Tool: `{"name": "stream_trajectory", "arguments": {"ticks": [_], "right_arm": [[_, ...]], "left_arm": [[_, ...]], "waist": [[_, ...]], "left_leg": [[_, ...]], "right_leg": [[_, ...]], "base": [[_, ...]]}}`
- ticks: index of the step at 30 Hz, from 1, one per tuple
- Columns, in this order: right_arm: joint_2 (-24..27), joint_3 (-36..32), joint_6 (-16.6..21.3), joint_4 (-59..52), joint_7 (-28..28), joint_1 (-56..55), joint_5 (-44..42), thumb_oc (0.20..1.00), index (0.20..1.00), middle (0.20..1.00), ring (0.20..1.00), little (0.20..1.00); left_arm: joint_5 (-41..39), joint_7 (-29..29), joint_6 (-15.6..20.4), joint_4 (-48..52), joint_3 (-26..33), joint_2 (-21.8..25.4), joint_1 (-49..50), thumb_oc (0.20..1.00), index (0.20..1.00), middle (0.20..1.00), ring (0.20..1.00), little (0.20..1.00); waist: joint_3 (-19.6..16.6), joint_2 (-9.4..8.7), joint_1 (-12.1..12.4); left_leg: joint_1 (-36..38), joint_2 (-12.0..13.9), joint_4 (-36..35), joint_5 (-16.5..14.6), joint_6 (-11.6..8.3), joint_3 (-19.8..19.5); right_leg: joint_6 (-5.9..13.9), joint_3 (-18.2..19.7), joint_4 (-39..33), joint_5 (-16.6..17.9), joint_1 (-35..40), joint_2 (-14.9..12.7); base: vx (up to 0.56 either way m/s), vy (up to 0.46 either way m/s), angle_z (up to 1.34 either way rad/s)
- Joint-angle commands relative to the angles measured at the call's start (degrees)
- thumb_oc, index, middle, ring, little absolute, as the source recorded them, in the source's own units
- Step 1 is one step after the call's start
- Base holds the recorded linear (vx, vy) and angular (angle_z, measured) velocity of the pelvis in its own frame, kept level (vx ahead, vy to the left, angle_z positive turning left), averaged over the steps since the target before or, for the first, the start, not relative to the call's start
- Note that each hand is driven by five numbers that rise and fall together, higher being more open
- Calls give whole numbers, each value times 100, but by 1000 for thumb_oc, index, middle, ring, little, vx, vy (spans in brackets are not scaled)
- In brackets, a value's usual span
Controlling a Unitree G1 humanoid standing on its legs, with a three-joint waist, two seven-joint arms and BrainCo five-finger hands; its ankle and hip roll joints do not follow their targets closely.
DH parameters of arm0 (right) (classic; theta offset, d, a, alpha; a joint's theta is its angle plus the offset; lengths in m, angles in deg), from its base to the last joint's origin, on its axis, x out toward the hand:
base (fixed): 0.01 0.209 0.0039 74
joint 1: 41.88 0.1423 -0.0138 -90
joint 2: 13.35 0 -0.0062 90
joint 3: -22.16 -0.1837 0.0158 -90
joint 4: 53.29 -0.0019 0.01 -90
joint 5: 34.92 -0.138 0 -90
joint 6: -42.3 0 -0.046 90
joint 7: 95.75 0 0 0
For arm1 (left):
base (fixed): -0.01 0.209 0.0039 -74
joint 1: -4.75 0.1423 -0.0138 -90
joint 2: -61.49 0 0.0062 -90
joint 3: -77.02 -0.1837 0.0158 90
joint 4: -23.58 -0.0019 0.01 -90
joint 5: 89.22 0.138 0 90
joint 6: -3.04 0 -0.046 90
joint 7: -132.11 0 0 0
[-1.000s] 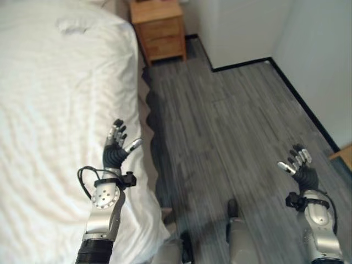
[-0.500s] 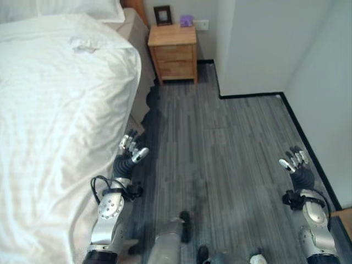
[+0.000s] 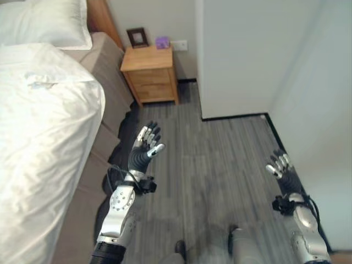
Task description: Making the bed.
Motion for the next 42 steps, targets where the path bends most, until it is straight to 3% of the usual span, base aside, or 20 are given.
{"name": "stream_trajectory", "arguments": {"ticks": [1, 6, 7, 9, 20, 22, 24, 26, 28, 29, 31, 33, 34, 35, 37, 38, 39, 40, 41, 42], "right_arm": [[115, -242, 304, -606, 159, 324, -209, 1000, 1000, 1000, 1000, 1000], [143, -459, 331, -543, 83, 337, -128, 1000, 1000, 1000, 1000, 1000], [418, -652, 86, -393, -111, 283, -186, 1000, 1000, 1000, 1000, 1000], [447, -714, 42, -277, -250, 237, 168, 1000, 1000, 1000, 1000, 1000], [237, -540, 80, -216, -173, 727, -20, 1000, 1000, 1000, 1000, 1000], [209, -475, 102, -209, -191, 827, -45, 1000, 1000, 1000, 1000, 1000], [186, -354, 124, -275, -198, 899, -20, 1000, 1000, 1000, 1000, 1000], [183, -355, 136, -297, -188, 908, 18, 1000, 1000, 1000, 1000, 1000], [183, -360, 134, -300, -188, 908, 20, 1000, 1000, 1000, 1000, 1000], [192, -402, 150, -328, -168, 891, 1, 1000, 1000, 1000, 1000, 1000], [261, -547, 206, -249, -154, 736, -74, 1000, 1000, 1000, 1000, 1000], [257, -585, 186, -299, -110, 619, -119, 1000, 1000, 1000, 1000, 1000], [294, -613, 154, -330, -14, 490, -67, 1000, 1000, 1000, 1000, 1000], [358, -651, 130, -368, 51, 402, 9, 1000, 1000, 1000, 1000, 1000], [447, -688, 155, -360, 110, 371, -1, 1000, 1000, 1000, 1000, 1000], [481, -735, 178, -293, 89, 364, -32, 1000, 1000, 1000, 1000, 1000], [501, -809, 274, -325, -16, 473, -486, 1000, 1000, 1000, 1000, 1000], [500, -809, 275, -325, -15, 474, -486, 1000, 1000, 1000, 1000, 1000], [511, -892, 447, -175, -123, 532, -708, 1000, 1000, 1000, 1000, 1000], [616, -907, 420, -156, -219, 584, -580, 1000, 1000, 1000, 1000, 1000]], "left_arm": [[17, -172, 215, 273, 112, 185, 71, 1000, 1000, 1000, 1000, 1000], [-261, -226, 223, 239, 249, 76, 164, 1000, 1000, 1000, 1000, 1000], [-53, 471, 43, -310, 1047, -177, 681, 1000, 1000, 1000, 1000, 1000], [69, 480, 39, -295, 1005, -144, 629, 1000, 1000, 1000, 1000, 1000], [99, 520, 21, -250, 1613, 9, 1224, 1000, 1000, 1000, 1000, 1000], [71, 532, 19, -282, 1590, 9, 1165, 1000, 1000, 1000, 1000, 1000], [128, 649, 6, -357, 1559, 16, 1099, 1000, 1000, 1000, 1000, 1000], [157, 692, 52, -395, 1476, 93, 956, 1000, 1000, 1000, 1000, 1000], [157, 692, 55, -402, 1471, 93, 948, 1000, 1000, 1000, 1000, 1000], [141, 660, 73, -355, 1447, 122, 895, 1000, 1000, 1000, 1000, 1000], [26, 511, 120, -310, 1292, 180, 732, 1000, 1000, 1000, 1000, 1000], [-19, 455, 132, -387, 1193, 228, 551, 1000, 1000, 1000, 1000, 1000], [-68, 370, 134, -462, 1071, 234, 428, 1000, 1000, 1000, 1000, 1000], [-56, 324, 145, -457, 1031, 218, 414, 1000, 1000, 1000, 1000, 1000], [-114, 219, 133, -455, 929, 151, 407, 1000, 1000, 1000, 1000, 1000], [-142, 165, 104, -437, 888, 97, 421, 1000, 1000, 1000, 1000, 1000], [-267, 220, 21, -400, 850, 27, 363, 1000, 1000, 1000, 1000, 1000], [-267, 220, 21, -401, 850, 28, 362, 1000, 1000, 1000, 1000, 1000], [-493, 206, 35, -354, 781, -51, 325, 1000, 1000, 1000, 1000, 1000], [-507, 207, 12, -366, 745, -82, 284, 1000, 1000, 1000, 1000, 1000]], "waist": [[-186, 45, 14], [-345, 80, -30], [-208, 49, -68], [-288, 131, -137], [-125, 206, 138], [-79, 272, 194], [17, 350, 217], [111, 366, 119], [108, 363, 129], [110, 348, 47], [79, 350, -238], [52, 324, -444], [-29, 257, -588], [-66, 259, -646], [-194, 207, -645], [-238, 206, -677], [-233, 34, -612], [-242, 34, -621], [-92, -154, -425], [-4, -153, -330]], "left_leg": [[-18, -901, -586, 898, 548, 726], [93, -857, -630, 843, 510, 752], [6, -248, -85, 569, 201, 1346], [164, -376, -677, 704, 245, 1362], [81, -633, -330, 486, 509, 1299], [98, -678, -275, 403, 630, 1240], [388, -807, -365, 261, 846, 1217], [605, -772, -385, 145, 835, 1119], [609, -777, -390, 130, 833, 1125], [724, -758, -392, 76, 783, 1077], [1243, -639, -507, -202, 566, 804], [1573, -484, -621, -233, 378, 624], [1796, -367, -574, -275, 272, 481], [1894, -269, -501, -266, 229, 424], [1729, -67, 344, 227, 0, 387], [1476, 42, 1079, 774, -78, 368], [533, 488, 2995, 1625, -78, 755], [511, 487, 3007, 1622, -78, 744], [-108, 435, 3821, 1461, 134, 931], [-462, 392, 3964, 1260, 140, 951]], "right_leg": [[-42, -194, -844, 5, 1048, 353], [-119, -293, -1137, -17, 1325, 427], [-343, -1197, -735, -423, 1207, 331], [-278, -1251, -730, -337, 1123, 327], [-161, -1353, -358, -339, 1126, -69], [-106, -1361, 317, -383, 907, -179], [2, -1252, 1753, 143, 351, -324], [56, -1075, 1999, 226, -173, -197], [59, -1063, 2041, 196, -195, -201], [30, -975, 1768, 170, -395, -159], [69, -758, 478, 230, -680, -27], [180, -611, -623, 534, -700, 99], [291, -421, -994, 684, -773, 172], [311, -444, -909, 743, -741, 218], [143, -482, -764, 770, -471, 379], [13, -411, -658, 736, -362, 523], [-402, -563, -698, 457, 251, 665], [-403, -571, -700, 460, 241, 662], [-654, -582, -822, 212, 684, 699], [-700, -550, -867, 107, 905, 730]], "base": [[168, -90, 59], [87, -40, -1], [-4, 37, -37], [-109, 125, 3], [-17, 131, 7], [80, 177, 3], [172, 240, -8], [248, 97, -16], [164, 8, -3], [470, -79, 5], [699, -154, 0], [661, -220, 74], [754, -294, 105], [737, -339, 73], [506, -300, 79], [671, -583, 59], [516, -481, 19], [619, -628, -1], [389, -308, 21], [557, -346, 36]]}}
